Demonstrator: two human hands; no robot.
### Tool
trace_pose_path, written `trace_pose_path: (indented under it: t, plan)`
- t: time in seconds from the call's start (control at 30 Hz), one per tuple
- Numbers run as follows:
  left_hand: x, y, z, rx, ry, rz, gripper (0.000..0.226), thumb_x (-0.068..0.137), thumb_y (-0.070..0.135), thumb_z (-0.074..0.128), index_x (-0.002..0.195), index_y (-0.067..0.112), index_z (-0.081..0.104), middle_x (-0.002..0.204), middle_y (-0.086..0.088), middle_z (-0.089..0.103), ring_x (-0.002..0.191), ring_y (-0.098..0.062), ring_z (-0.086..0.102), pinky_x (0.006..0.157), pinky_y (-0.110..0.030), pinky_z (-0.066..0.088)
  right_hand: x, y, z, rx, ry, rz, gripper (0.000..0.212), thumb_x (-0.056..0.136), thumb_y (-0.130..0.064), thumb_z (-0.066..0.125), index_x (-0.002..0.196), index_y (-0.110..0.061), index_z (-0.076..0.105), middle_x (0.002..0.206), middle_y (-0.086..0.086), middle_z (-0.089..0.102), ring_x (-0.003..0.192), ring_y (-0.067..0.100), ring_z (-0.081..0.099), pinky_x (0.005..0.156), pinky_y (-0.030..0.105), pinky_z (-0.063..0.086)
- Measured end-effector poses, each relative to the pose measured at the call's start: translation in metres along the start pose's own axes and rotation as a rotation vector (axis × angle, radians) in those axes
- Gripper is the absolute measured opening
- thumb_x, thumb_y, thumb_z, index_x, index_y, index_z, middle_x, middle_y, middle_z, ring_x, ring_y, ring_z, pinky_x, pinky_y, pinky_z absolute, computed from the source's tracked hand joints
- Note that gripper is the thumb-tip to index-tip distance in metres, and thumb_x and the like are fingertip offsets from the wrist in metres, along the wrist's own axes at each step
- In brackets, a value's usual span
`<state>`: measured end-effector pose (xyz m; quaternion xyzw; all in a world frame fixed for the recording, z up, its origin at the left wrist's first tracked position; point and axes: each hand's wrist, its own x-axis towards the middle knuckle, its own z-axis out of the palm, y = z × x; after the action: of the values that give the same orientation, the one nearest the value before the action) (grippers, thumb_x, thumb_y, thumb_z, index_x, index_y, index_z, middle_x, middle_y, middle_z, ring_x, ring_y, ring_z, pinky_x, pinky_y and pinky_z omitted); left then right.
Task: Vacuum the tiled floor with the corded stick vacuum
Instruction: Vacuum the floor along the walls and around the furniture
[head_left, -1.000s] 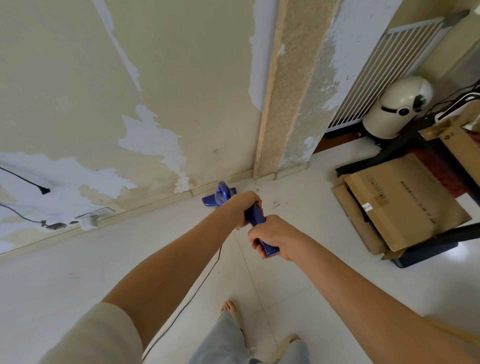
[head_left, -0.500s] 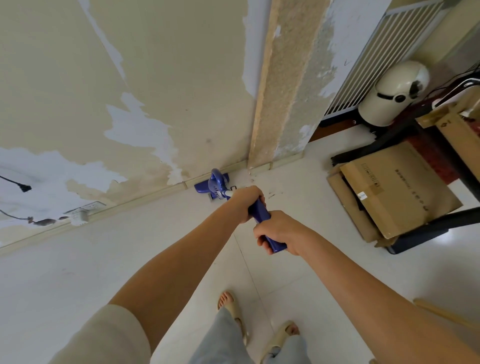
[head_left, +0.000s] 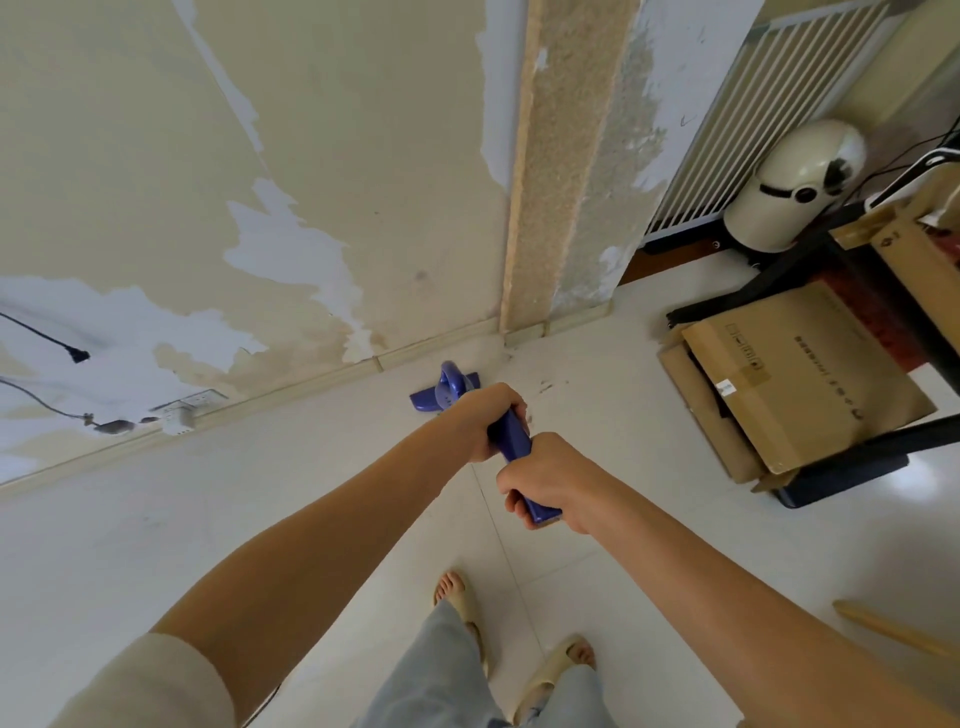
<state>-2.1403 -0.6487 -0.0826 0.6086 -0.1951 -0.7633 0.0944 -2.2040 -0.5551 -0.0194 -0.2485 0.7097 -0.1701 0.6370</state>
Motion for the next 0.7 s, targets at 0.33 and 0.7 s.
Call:
trace_pose_path:
  t: [0.33,0.7]
  plan:
    - [0.006,0.02,-0.015,0.009,0.004,-0.016,0.015,0.087,-0.001,0.052,0.076,0.007,0.048,0.062,-0.005,0.047,0.055,-0.014,0.045,0.056,-0.024,0.044,0.019,-0.018,0.011,-0.023,0.003,-0.011,0.008,0.08,0.005,0.054,0.079,-0.003,0.053,0.063,0.011,0.054,0.048,0.015,0.048,0.045,0.022,0.046]
    - [0.032,0.068,-0.015,0.02,0.006,0.035,0.022,0.088,-0.003,0.045,0.068,0.009,0.043,0.061,-0.005,0.044,0.055,-0.015,0.042,0.055,-0.022,0.042,0.059,-0.058,-0.005,-0.072,0.042,-0.019,0.008,0.082,0.004,0.053,0.085,-0.003,0.054,0.065,0.011,0.057,0.048,0.014,0.05,0.043,0.022,0.044]
